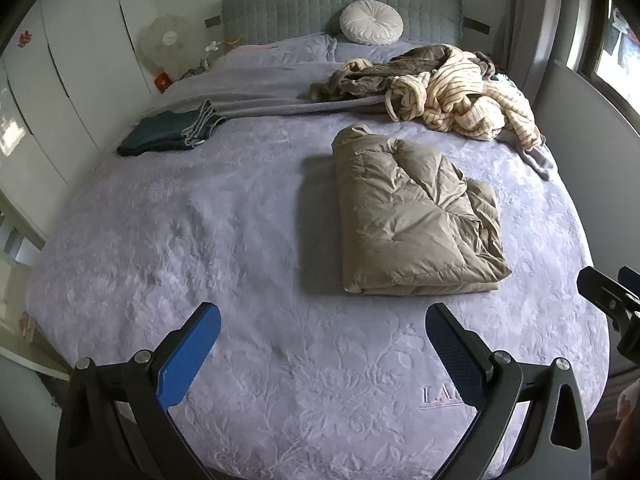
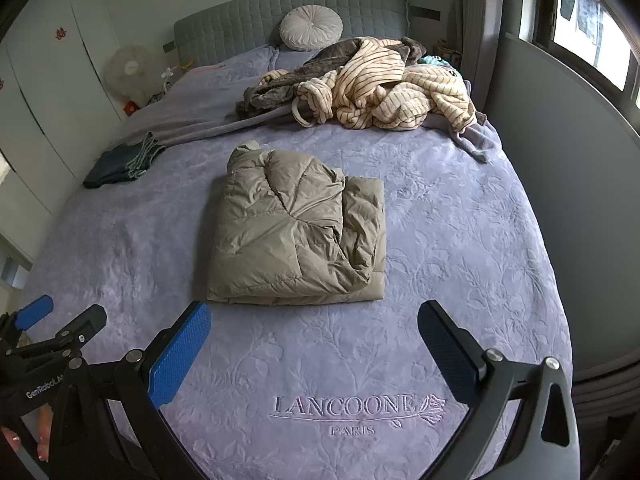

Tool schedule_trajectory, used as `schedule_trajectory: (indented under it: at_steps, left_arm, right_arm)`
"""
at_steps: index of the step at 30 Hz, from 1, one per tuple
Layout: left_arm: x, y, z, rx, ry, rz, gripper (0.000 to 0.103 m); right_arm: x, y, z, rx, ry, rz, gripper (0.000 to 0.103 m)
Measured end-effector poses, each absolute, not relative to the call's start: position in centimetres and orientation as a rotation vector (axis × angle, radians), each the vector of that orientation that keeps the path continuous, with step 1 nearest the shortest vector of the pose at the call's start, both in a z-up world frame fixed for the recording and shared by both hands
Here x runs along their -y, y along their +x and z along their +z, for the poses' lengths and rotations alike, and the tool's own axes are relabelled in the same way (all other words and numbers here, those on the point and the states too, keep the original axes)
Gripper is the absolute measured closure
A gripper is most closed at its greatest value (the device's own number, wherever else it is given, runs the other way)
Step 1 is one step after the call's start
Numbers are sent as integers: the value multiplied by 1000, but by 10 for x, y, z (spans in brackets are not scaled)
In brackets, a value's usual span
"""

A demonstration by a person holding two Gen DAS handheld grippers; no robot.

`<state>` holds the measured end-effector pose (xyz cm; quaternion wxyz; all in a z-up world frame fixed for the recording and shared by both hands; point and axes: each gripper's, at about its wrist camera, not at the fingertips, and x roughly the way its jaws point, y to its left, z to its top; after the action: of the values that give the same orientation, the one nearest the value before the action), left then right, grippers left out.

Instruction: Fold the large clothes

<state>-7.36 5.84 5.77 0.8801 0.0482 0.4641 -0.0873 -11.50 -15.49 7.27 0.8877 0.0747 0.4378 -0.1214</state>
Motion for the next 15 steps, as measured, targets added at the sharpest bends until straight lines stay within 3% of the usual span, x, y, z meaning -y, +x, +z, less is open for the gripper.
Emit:
schedule_trajectory:
  at_steps: [15]
  left_arm:
    - [-58, -73, 58, -967, 102, -183, 0]
  right_arm:
    - [156, -115, 72, -909, 157, -253, 0]
